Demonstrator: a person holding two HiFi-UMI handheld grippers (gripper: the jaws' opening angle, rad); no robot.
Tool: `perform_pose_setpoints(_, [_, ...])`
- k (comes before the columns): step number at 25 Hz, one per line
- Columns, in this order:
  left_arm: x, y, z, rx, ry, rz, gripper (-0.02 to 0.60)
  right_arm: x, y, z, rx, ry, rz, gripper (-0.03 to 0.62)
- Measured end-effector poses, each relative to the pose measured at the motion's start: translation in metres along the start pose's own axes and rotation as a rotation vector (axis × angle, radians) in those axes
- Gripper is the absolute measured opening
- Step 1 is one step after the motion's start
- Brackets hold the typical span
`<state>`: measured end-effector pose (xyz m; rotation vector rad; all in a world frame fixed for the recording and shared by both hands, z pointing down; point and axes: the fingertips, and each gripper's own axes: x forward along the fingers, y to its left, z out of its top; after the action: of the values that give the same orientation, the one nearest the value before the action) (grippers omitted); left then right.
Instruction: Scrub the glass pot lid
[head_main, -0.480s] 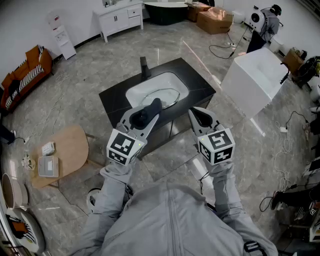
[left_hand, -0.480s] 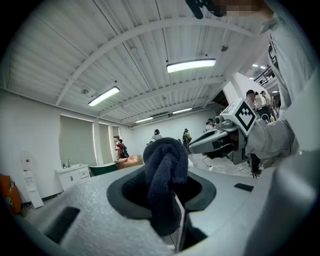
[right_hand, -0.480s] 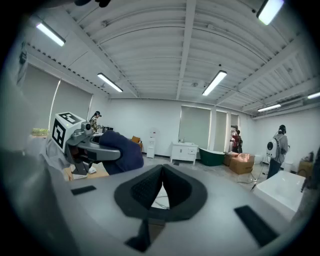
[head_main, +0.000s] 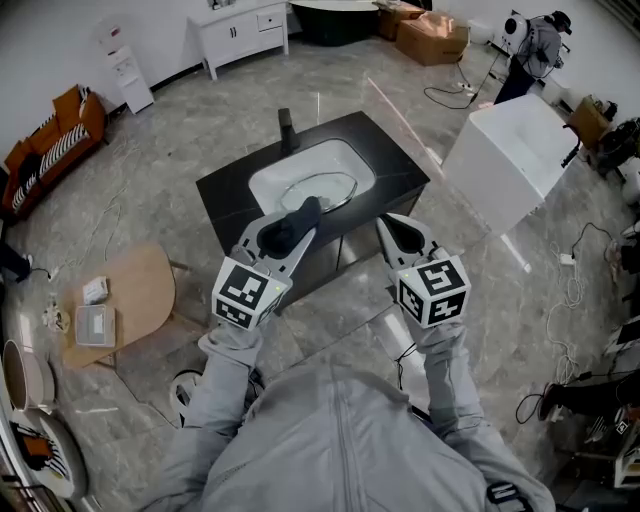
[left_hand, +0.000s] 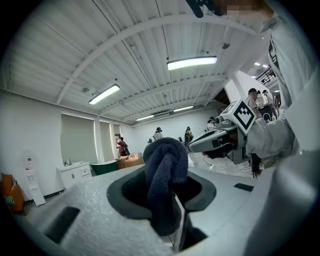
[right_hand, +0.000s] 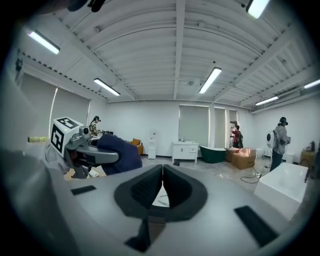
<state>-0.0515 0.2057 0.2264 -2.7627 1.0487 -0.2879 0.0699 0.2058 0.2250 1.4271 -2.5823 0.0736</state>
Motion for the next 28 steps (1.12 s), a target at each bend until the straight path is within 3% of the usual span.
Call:
perform_pose_setpoints(6, [0.005, -0.006, 0.004, -0.008, 0.002, 0.029, 0.13, -0.007, -0.001, -0.001, -0.078, 0.006, 0.036, 0.029])
perform_pose_setpoints(18, [0.012, -0.031, -0.007, -0.016, 0.041, 0.056, 0.13, -0.019, -0.015, -0.024, -0.024, 0.001, 0.076, 0.029])
perform_pose_setpoints(28, [0.03, -0.004, -0.019, -0.014, 0.048, 0.049, 0.13, 0.017, -0.033, -0.03, 0.026, 0.011, 0.06, 0.029])
